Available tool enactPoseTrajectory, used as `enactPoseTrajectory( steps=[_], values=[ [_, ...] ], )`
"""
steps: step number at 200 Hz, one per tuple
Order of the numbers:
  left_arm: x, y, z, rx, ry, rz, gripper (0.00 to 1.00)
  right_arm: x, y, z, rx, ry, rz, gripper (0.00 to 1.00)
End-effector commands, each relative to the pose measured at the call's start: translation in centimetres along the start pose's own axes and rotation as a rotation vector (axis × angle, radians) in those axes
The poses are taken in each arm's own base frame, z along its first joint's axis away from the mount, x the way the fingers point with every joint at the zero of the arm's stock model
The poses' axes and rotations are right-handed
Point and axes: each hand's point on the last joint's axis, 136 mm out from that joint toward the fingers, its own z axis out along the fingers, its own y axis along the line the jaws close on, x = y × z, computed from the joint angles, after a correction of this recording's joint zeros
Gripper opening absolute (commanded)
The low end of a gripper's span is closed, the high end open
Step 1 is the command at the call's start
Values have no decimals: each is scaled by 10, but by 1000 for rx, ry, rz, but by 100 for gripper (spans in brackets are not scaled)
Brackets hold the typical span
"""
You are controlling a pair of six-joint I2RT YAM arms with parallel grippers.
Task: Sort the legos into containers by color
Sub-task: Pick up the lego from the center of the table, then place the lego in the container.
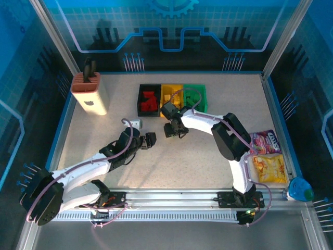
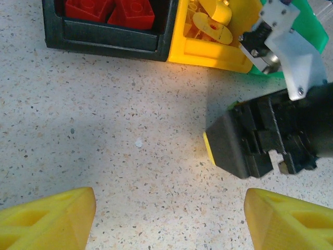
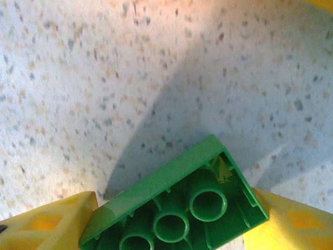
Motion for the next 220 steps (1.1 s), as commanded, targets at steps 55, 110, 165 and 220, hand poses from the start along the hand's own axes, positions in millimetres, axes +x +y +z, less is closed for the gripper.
enactPoseTrajectory(
  steps=[55, 110, 165, 220],
  values=[
    [-13, -6, -2, 17, -31, -6, 75, -24, -26, -49, 6, -107, 1, 60],
    [-12, -3, -5, 9, -36, -2, 75, -57, -93, -80, 62, -167, 94, 60],
    [-15, -4, -6, 8, -42, 2, 75, -99, -140, -91, 60, -207, 164, 61],
    [-21, -2, -16, -1, -58, 5, 75, -136, -150, -80, 27, -180, 171, 76]
  ],
)
